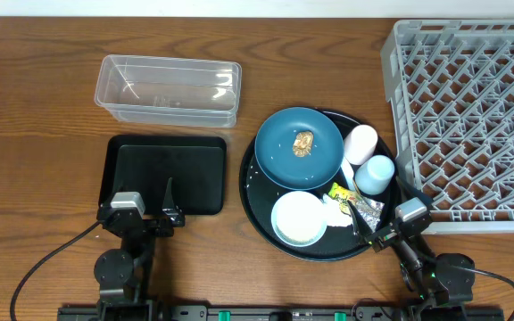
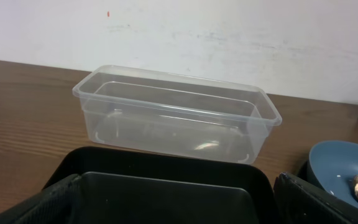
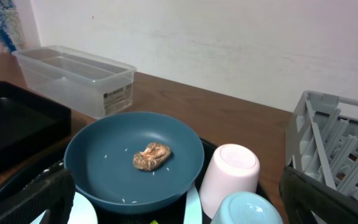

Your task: Sort waste into correct bins and load items into the dishwasher rack

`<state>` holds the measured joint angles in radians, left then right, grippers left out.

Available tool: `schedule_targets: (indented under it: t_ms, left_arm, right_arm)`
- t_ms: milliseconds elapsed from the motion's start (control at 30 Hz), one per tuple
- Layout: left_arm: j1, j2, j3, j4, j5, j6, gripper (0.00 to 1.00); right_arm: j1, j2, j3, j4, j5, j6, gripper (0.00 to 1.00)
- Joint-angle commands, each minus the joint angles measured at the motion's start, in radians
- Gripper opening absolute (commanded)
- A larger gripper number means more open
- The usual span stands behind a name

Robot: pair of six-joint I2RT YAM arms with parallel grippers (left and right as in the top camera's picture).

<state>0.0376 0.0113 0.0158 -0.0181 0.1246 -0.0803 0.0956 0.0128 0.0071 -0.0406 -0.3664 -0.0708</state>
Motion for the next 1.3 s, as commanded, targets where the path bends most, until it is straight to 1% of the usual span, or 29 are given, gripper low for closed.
schedule_targets:
  t_ms: [0, 167, 300, 533, 567, 633, 667, 733, 767, 867, 900, 933, 1033, 1100, 1200, 1267]
  left_arm:
    - [0.003, 0.0, -0.012, -0.041, 0.018, 0.009, 0.98]
    - [0.003, 0.0, -0.012, -0.041, 0.018, 0.009, 0.98]
    - [0.003, 0.0, -0.012, -0.041, 0.018, 0.009, 0.98]
    - [0.003, -0.001, -0.012, -0.027, 0.024, 0.001, 0.98]
    - [0.002, -0.001, -0.012, -0.009, 0.054, -0.039, 0.98]
    - [0.002, -0.001, -0.011, 0.011, 0.231, -0.226, 0.98]
    - [0.002, 0.0, -0.011, 0.005, 0.275, -0.26, 0.98]
    - [0.002, 0.0, -0.011, -0.012, 0.312, -0.275, 0.98]
    - [0.001, 0.0, -0.011, 0.0, 0.343, -0.332, 0.98]
    - [0.0, -0.001, -0.011, 0.017, 0.475, -0.562, 0.98]
    - [0.0, -0.001, -0.011, 0.021, 0.519, -0.625, 0.98]
    - [0.0, -0.001, -0.011, 0.034, 0.573, -0.658, 0.98]
    - [0.0, -0.001, -0.006, 0.161, 0.744, -0.643, 0.98]
    - [0.0, 0.0, 0.019, 0.236, 0.817, -0.643, 0.98]
    - [0.0, 0.003, 0.094, 0.22, 0.837, -0.644, 0.98]
    - [0.0, 0.019, 0.168, 0.154, 0.837, -0.638, 0.98]
  right_arm:
    - [0.002, 0.003, -0.002, -0.005, 0.0, -0.013, 0.99]
    - [0.002, 0.003, -0.002, 0.003, -0.001, -0.013, 0.99]
    - [0.002, 0.003, -0.002, 0.013, -0.072, 0.006, 0.99]
    - [0.002, 0.003, -0.002, -0.002, -0.071, 0.006, 0.99]
    - [0.002, 0.003, -0.002, -0.002, -0.071, 0.006, 0.99]
    - [0.002, 0.003, -0.002, -0.002, -0.071, 0.006, 0.99]
    - [0.002, 0.003, -0.002, -0.002, -0.071, 0.006, 0.99]
    - [0.002, 0.003, -0.002, -0.002, -0.071, 0.006, 0.99]
    - [0.002, 0.003, -0.002, -0.002, -0.071, 0.006, 0.99]
    - [0.002, 0.003, -0.002, -0.002, -0.071, 0.006, 0.99]
    - [0.002, 0.003, -0.002, -0.002, -0.071, 0.006, 0.99]
    - [0.002, 0.003, -0.002, -0.002, -0.071, 0.006, 0.99]
    - [0.002, 0.003, -0.002, -0.002, -0.071, 0.006, 0.99]
    - [0.002, 0.003, -0.002, -0.002, -0.071, 0.006, 0.99]
    - [0.002, 0.003, -0.002, -0.002, -0.071, 0.006, 0.99]
    - [0.002, 0.003, -0.002, -0.002, -0.071, 0.006, 0.99]
